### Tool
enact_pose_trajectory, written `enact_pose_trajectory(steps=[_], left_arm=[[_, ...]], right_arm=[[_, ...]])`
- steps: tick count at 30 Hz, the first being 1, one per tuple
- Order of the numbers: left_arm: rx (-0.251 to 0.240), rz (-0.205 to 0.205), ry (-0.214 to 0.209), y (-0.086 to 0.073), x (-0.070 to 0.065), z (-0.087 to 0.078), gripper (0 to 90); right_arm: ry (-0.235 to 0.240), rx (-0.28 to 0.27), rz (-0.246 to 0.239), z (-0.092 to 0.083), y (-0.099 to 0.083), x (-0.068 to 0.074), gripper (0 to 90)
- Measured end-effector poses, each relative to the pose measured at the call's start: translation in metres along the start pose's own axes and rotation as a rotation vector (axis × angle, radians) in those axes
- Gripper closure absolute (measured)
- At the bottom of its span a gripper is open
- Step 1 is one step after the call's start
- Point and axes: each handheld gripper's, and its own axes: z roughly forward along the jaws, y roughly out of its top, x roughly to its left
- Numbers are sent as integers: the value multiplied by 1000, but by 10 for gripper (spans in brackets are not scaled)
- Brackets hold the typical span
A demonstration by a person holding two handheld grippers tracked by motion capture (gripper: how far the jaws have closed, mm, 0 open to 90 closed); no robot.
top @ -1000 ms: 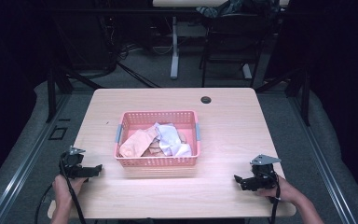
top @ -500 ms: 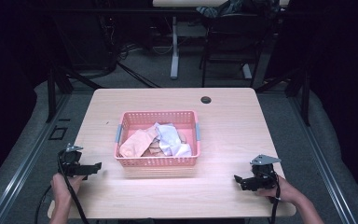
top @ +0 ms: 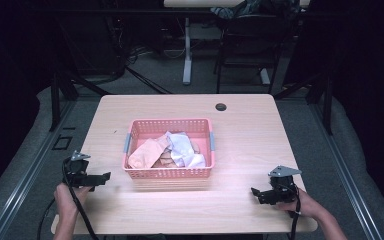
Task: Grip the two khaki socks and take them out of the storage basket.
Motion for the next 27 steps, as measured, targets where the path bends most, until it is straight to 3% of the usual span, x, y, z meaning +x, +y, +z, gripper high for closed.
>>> enact_pose_trajectory(steps=[10, 13, 19, 27], left_arm=[[-20, 20, -33, 19, -4, -19, 2], [-42, 27, -54, 34, -7, -33, 2], [-39, 95, -91, 71, -20, -53, 2], [-16, 146, -145, 101, -40, -47, 5]], right_arm=[[-5, 2, 0, 0, 0, 0, 0], [-11, 2, 3, 0, 0, 1, 0], [-14, 4, 6, -1, 0, 1, 0], [-9, 3, 7, 0, 0, 1, 0]])
